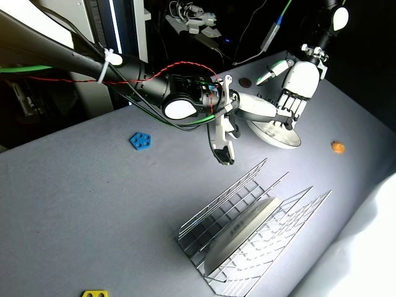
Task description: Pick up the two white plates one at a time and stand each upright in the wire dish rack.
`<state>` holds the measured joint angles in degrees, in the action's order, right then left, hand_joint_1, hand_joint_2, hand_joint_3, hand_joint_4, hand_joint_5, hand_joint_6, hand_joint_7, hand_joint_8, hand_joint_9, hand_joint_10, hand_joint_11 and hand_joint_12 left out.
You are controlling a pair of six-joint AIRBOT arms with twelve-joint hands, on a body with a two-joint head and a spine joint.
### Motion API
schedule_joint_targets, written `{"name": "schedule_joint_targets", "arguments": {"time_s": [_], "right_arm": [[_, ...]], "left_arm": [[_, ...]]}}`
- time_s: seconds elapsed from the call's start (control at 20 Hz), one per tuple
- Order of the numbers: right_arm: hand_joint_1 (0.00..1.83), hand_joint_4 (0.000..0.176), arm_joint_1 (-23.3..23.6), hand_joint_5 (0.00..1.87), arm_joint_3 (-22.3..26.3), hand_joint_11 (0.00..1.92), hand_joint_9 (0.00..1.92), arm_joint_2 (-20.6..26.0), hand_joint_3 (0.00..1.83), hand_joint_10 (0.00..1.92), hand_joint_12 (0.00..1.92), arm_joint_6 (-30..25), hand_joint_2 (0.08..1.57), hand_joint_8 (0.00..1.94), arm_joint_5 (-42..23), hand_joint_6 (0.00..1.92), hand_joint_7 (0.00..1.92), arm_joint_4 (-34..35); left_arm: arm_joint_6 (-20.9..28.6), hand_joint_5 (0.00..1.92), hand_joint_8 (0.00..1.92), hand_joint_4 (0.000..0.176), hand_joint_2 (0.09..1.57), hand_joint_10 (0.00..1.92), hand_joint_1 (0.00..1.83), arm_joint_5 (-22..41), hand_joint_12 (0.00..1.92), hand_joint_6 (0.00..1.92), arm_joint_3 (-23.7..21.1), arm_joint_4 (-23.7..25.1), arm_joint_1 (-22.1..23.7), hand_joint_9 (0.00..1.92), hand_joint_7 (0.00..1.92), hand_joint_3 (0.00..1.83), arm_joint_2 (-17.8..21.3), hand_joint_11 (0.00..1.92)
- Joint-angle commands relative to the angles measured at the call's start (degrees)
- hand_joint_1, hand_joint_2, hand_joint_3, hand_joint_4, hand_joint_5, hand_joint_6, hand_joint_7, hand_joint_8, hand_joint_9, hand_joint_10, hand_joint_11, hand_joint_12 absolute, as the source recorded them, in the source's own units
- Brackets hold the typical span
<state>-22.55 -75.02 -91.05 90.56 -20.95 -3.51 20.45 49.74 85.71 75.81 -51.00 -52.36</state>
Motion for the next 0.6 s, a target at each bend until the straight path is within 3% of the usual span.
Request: {"name": "schedule_joint_targets", "arguments": {"time_s": [0.0, 0.15, 0.25, 0.3, 0.45, 0.5, 0.55], "right_arm": [[0.99, 0.0, 0.22, 0.11, -0.96, 0.0, 0.12, -0.75, 0.0, 0.01, 0.6, 0.47, 1.0, 0.0, -6.38, 0.01, 0.15, -0.2], [0.97, 0.0, 0.21, 0.1, -3.22, 0.0, 0.13, -2.44, 0.0, 0.01, 0.57, 0.48, 1.0, 0.0, -6.33, 0.0, 0.15, -0.2], [1.0, 0.0, 0.14, 0.18, -3.7, 0.0, 0.19, -3.15, 0.0, 0.02, 0.72, 0.46, 0.98, 0.01, -7.57, 0.02, 0.22, -0.2], [0.92, 0.0, 0.16, 0.16, -3.76, 0.0, 0.18, -3.52, 0.01, 0.01, 0.73, 0.46, 1.02, 0.0, -8.05, 0.01, 0.2, -0.2], [0.92, 0.0, 0.56, 0.18, -3.79, 0.0, 0.18, -4.32, 0.02, 0.01, 0.73, 0.46, 1.05, 0.0, -8.13, 0.01, 0.2, -0.2], [0.91, 0.0, 0.57, 0.18, -3.79, 0.0, 0.21, -4.42, 0.03, 0.02, 0.79, 0.47, 1.1, 0.01, -8.13, 0.01, 0.23, -0.2], [1.02, 0.0, 0.54, 0.33, -3.79, 0.0, 0.33, -4.47, 0.02, 0.06, 1.06, 0.47, 1.13, 0.04, -8.2, 0.05, 0.38, -0.2]], "left_arm": [[1.11, 0.16, 0.01, 0.0, 1.08, 0.0, 0.0, 3.09, 0.27, 0.0, -0.66, 4.83, -0.76, 0.13, 0.17, 0.0, -1.88, 0.0], [1.11, 0.16, 0.0, 0.0, 1.08, 0.0, 0.0, 3.09, 0.23, 0.0, -0.6, 4.83, -0.71, 0.13, 0.17, 0.0, -1.96, 0.0], [1.11, 0.14, 0.0, 0.0, 1.08, 0.0, 0.0, 3.09, 0.23, 0.0, -0.48, 4.83, -0.61, 0.12, 0.16, 0.0, -2.09, 0.0], [1.11, 0.16, 0.0, 0.0, 1.08, 0.0, 0.0, 3.09, 0.24, 0.0, -0.39, 4.84, -0.58, 0.13, 0.17, 0.0, -2.18, 0.0], [1.11, 0.15, 0.0, 0.0, 1.08, 0.0, 0.0, 3.09, 0.26, 0.0, -0.28, 4.84, -0.54, 0.13, 0.17, 0.0, -2.34, 0.0], [1.11, 0.17, 0.0, 0.0, 1.08, 0.0, 0.0, 3.09, 0.26, 0.01, -0.26, 4.84, -0.51, 0.13, 0.17, 0.0, -2.38, 0.0], [1.11, 0.16, 0.0, 0.0, 1.08, 0.0, 0.0, 3.08, 0.23, 0.0, -0.25, 4.84, -0.45, 0.12, 0.16, 0.0, -2.4, 0.0]]}}
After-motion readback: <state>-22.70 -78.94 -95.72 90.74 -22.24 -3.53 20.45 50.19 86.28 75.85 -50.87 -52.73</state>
